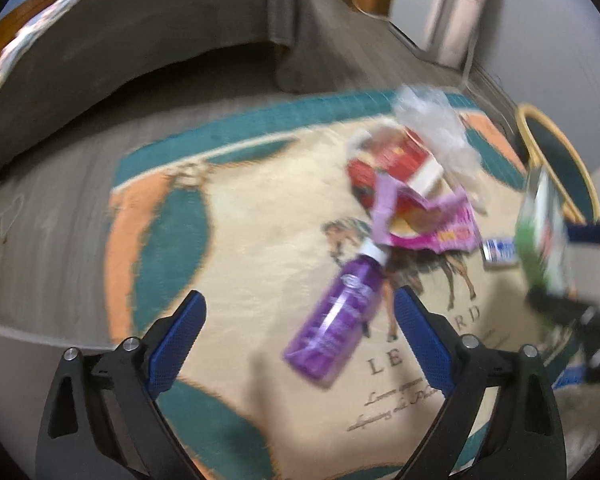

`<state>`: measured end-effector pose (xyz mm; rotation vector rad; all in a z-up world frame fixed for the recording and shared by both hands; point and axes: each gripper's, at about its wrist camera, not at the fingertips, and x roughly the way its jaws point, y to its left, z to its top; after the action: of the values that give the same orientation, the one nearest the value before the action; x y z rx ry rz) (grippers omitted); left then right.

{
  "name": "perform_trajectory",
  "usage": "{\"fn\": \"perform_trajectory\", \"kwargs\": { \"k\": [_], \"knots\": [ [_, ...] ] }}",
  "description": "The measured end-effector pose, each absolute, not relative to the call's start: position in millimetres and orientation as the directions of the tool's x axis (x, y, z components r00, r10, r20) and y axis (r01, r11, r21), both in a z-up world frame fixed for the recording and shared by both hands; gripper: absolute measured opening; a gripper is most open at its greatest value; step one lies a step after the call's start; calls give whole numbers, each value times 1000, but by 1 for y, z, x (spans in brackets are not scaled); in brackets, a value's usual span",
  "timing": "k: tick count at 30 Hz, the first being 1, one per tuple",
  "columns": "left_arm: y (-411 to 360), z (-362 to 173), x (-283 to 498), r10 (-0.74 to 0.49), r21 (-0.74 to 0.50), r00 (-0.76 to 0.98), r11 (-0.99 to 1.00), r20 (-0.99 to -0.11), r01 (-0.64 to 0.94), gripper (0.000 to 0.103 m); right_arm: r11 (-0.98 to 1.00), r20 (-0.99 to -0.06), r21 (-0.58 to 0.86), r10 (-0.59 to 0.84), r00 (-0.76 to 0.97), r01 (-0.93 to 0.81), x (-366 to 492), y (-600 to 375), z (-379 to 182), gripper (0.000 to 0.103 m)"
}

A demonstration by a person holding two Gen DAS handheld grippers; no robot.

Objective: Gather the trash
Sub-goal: 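Grasp the white COLTALIN box with the right tool while the left grasps the purple spray bottle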

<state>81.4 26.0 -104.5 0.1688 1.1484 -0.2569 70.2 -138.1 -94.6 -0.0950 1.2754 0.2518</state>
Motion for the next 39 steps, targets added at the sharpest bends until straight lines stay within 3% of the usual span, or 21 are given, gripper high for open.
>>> {"fn": "perform_trajectory", "kwargs": {
  "k": [11,18,31,39],
  "knots": [
    [-6,-146,81,-99,41,328,919,-939,392,54,979,-931,121,170,322,-166,76,-173,-81,78],
    [-5,-147,82,-103,34,326,921,-940,387,38,979,-929,122,170,327,-164,78,-179,-80,78],
    [-19,-104,84,-149,32,439,925,-886,378,33,978,-913,153,195,358,-142,83,-191,-69,78],
    [-26,-62,74,-239,-21,512,919,-825,394,33,978,-883,183,210,419,-103,86,-209,-47,78]
  ]
}}
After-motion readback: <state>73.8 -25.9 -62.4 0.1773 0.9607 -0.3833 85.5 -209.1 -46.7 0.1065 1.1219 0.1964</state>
